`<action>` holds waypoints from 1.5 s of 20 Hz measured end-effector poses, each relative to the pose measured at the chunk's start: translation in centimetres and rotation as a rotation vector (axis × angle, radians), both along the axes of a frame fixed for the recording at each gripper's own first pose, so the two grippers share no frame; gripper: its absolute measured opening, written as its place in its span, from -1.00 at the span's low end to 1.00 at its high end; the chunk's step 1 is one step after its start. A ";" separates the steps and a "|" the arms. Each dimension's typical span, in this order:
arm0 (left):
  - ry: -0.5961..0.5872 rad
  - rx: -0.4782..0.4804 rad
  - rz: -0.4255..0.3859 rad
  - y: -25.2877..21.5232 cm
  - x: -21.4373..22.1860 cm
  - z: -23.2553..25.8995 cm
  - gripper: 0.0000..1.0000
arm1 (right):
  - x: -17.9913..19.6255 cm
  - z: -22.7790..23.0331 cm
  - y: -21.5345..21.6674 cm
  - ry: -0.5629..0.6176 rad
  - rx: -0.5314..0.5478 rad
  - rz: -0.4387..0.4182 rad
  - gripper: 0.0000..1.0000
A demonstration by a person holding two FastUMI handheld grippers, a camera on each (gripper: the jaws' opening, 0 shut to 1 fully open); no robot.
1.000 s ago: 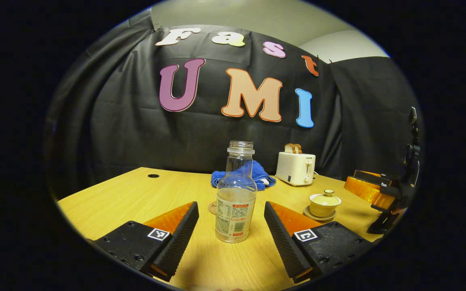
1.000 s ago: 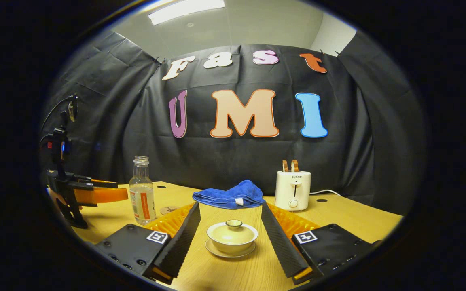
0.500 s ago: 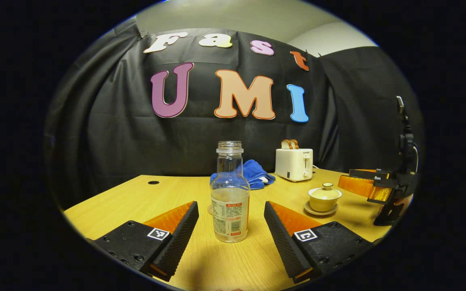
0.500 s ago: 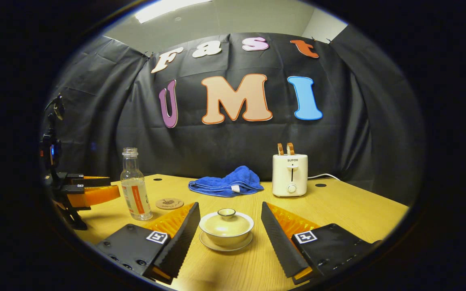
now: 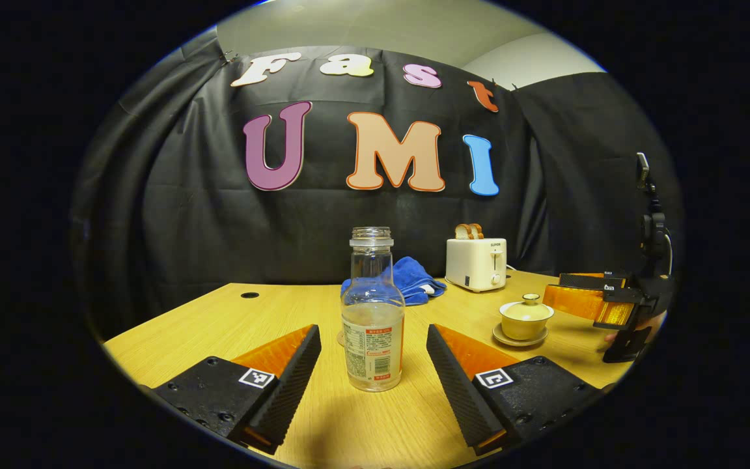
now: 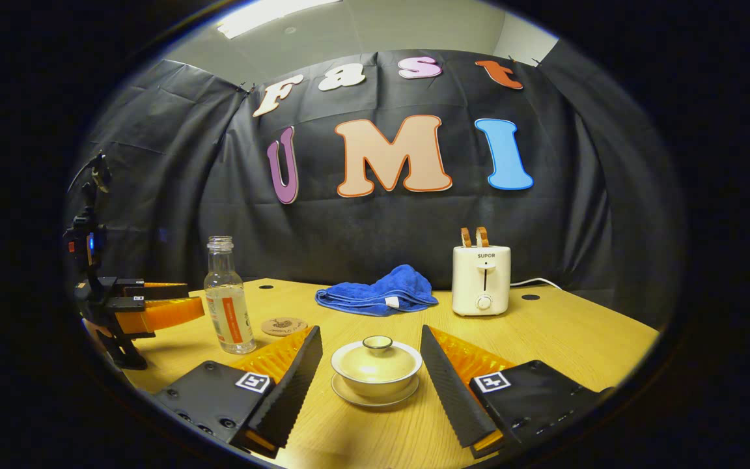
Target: Open the teacup lid with one hand, grasp the water bottle and pour water into the teacup with the other hand; after pouring, place the water bottle on the coaster and then close the teacup lid.
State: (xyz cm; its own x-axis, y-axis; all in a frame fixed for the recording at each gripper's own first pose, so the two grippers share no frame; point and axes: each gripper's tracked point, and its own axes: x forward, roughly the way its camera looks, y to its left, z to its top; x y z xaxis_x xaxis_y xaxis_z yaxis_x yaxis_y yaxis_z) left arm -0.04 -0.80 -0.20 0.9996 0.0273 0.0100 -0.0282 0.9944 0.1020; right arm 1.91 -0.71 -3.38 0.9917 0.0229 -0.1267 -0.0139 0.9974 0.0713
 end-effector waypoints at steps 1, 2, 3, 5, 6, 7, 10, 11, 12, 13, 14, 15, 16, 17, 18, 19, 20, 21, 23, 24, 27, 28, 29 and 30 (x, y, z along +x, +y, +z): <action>-0.001 0.000 0.007 0.1 0.0 0.0 0.92 | 0.4 -0.2 0.2 0.001 0.001 0.008 0.87; -0.001 0.000 0.013 0.3 0.0 0.0 0.92 | 0.8 -0.3 0.4 0.002 0.002 0.017 0.87; -0.003 0.000 0.016 0.3 0.1 0.0 0.92 | 1.2 -0.4 0.4 0.007 0.003 0.018 0.93; -0.003 0.000 0.021 0.3 0.2 0.0 0.91 | 2.1 -0.9 0.5 0.032 0.002 0.023 0.97; -0.004 0.000 0.022 0.4 0.2 -0.1 0.91 | 2.6 -1.4 0.7 0.051 0.002 0.031 0.93; -0.004 -0.001 0.023 0.4 0.2 -0.1 0.91 | 3.0 -1.8 0.8 0.069 0.001 0.033 0.93; -0.004 -0.001 0.022 0.4 0.3 -0.1 0.92 | 3.7 -2.1 0.4 0.092 -0.004 0.015 0.89; -0.004 -0.001 0.022 0.4 0.3 -0.1 0.91 | 4.0 -2.1 0.2 0.091 -0.004 0.003 0.79; -0.005 -0.001 0.022 0.4 0.3 -0.2 0.91 | 4.1 -2.1 0.1 0.095 -0.005 0.001 0.60; -0.005 -0.001 0.022 0.4 0.3 -0.1 0.91 | 4.3 -2.5 0.2 0.106 -0.003 0.001 0.41; -0.005 -0.001 0.022 0.4 0.3 -0.2 0.91 | 4.5 -2.7 0.3 0.120 -0.005 0.002 0.22; -0.005 -0.001 0.022 0.4 0.3 -0.2 0.91 | 4.8 -3.1 0.2 0.136 -0.009 0.002 0.02; -0.005 -0.001 0.022 0.4 0.3 -0.2 0.91 | 4.8 -3.5 0.4 0.163 -0.012 0.010 -0.05; -0.005 -0.001 0.022 0.5 0.3 -0.2 0.91 | 4.7 -3.5 0.6 0.172 -0.014 0.018 -0.09; -0.005 -0.002 0.022 0.5 0.3 -0.3 0.91 | 4.7 -3.1 0.5 0.168 -0.015 0.017 -0.06; -0.005 -0.001 0.022 0.5 0.4 -0.2 0.91 | 5.2 -3.7 0.5 0.166 -0.015 0.018 -0.17; -0.006 -0.002 0.022 0.4 0.4 -0.2 0.92 | 4.8 -3.4 0.4 0.168 -0.015 0.016 -0.29; -0.006 -0.001 0.021 0.4 0.4 -0.2 0.91 | 4.8 -3.5 0.5 0.167 -0.014 0.018 -0.29; -0.006 -0.002 0.022 0.4 0.5 -0.3 0.91 | 4.7 -3.4 0.6 0.166 -0.015 0.019 -0.29; -0.006 -0.001 0.021 0.4 0.4 -0.3 0.92 | 4.8 -3.4 0.5 0.163 -0.019 0.019 -0.36; -0.006 -0.002 0.021 0.4 0.5 -0.3 0.91 | 4.7 -3.2 0.4 0.154 -0.016 0.013 -0.38; -0.005 -0.002 0.021 0.5 0.4 -0.4 0.92 | 4.6 -3.1 0.3 0.145 -0.014 0.008 -0.39; -0.006 -0.002 0.021 0.4 0.5 -0.3 0.92 | 4.5 -3.0 0.1 0.133 -0.013 0.002 -0.37; -0.006 -0.002 0.018 0.4 0.5 -0.4 0.92 | 4.4 -2.7 -0.1 0.121 -0.013 -0.004 -0.38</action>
